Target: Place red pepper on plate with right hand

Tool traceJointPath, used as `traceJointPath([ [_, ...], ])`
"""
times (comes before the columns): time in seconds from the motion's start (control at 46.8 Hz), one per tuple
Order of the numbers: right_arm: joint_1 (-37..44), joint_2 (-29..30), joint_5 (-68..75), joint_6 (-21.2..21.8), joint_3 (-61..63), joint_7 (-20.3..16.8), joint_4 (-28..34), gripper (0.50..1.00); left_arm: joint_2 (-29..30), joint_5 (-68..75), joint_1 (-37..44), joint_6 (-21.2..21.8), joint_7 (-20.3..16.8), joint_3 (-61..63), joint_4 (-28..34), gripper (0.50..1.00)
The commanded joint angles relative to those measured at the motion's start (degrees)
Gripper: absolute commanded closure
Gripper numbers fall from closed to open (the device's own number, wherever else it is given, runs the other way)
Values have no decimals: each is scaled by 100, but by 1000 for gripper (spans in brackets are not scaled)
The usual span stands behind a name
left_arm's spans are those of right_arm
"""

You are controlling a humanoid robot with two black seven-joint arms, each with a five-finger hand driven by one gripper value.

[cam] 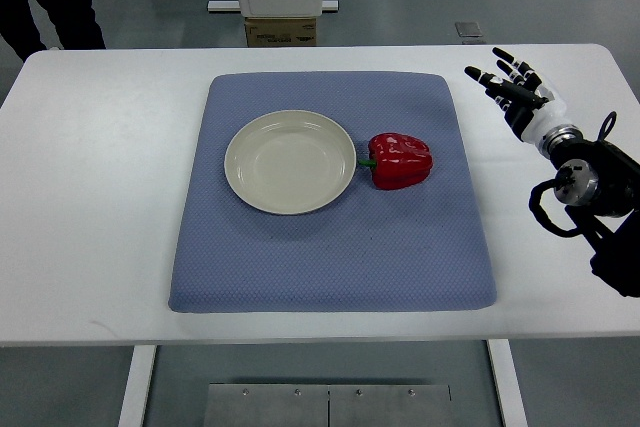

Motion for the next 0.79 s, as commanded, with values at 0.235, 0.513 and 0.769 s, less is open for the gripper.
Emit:
traceJointPath([
  [0.235,0,9,0,17,0,0,-1,500,0,-3,62,4,0,-18,1,500],
  [0.513,0,-26,0,342,0,0,-9,500,0,-3,70,-5,0,0,1,500],
  [0.769,18,-9,0,387,27,9,-18,500,0,-3,70,-5,0,0,1,500],
])
